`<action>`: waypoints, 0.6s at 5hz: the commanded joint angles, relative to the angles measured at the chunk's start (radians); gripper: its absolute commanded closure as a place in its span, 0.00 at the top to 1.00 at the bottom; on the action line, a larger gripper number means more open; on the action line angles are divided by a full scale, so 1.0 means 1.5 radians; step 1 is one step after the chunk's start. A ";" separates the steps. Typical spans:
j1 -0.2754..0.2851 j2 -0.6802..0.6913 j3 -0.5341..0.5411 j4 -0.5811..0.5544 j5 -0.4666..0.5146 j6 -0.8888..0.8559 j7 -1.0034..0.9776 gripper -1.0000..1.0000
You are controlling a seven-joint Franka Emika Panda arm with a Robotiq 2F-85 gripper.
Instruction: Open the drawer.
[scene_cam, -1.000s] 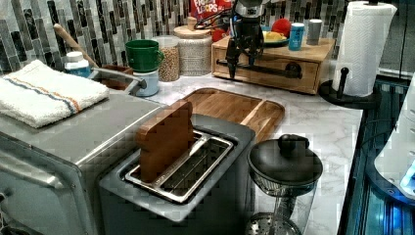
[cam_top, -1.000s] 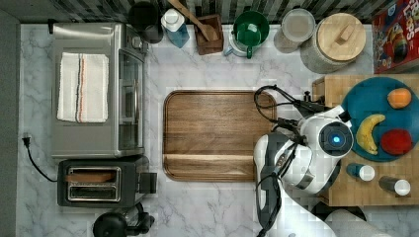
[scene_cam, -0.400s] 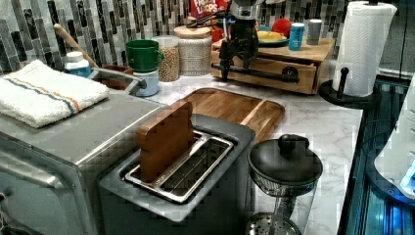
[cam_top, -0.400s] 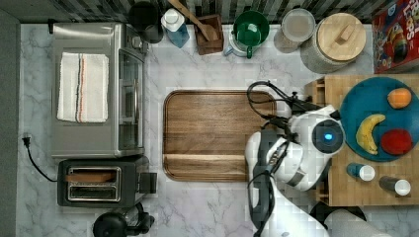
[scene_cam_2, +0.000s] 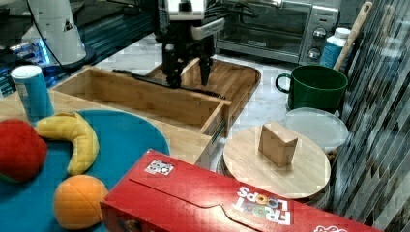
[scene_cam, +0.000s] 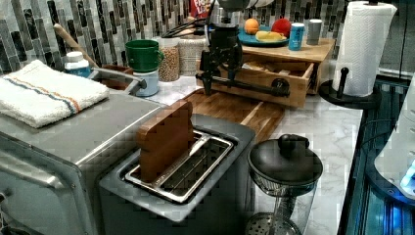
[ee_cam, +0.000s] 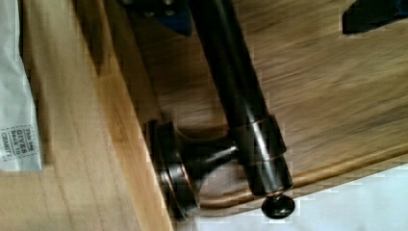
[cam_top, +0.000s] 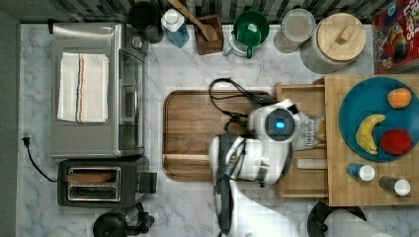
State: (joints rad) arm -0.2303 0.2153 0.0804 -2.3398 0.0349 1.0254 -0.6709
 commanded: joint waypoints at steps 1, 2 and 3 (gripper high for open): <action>0.108 -0.014 0.080 -0.004 0.007 -0.051 0.112 1.00; 0.101 -0.010 0.091 0.000 0.033 -0.046 0.110 1.00; 0.104 -0.010 0.088 0.000 0.034 -0.046 0.109 1.00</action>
State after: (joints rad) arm -0.1842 0.2072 0.1041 -2.3477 0.0394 1.0127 -0.5732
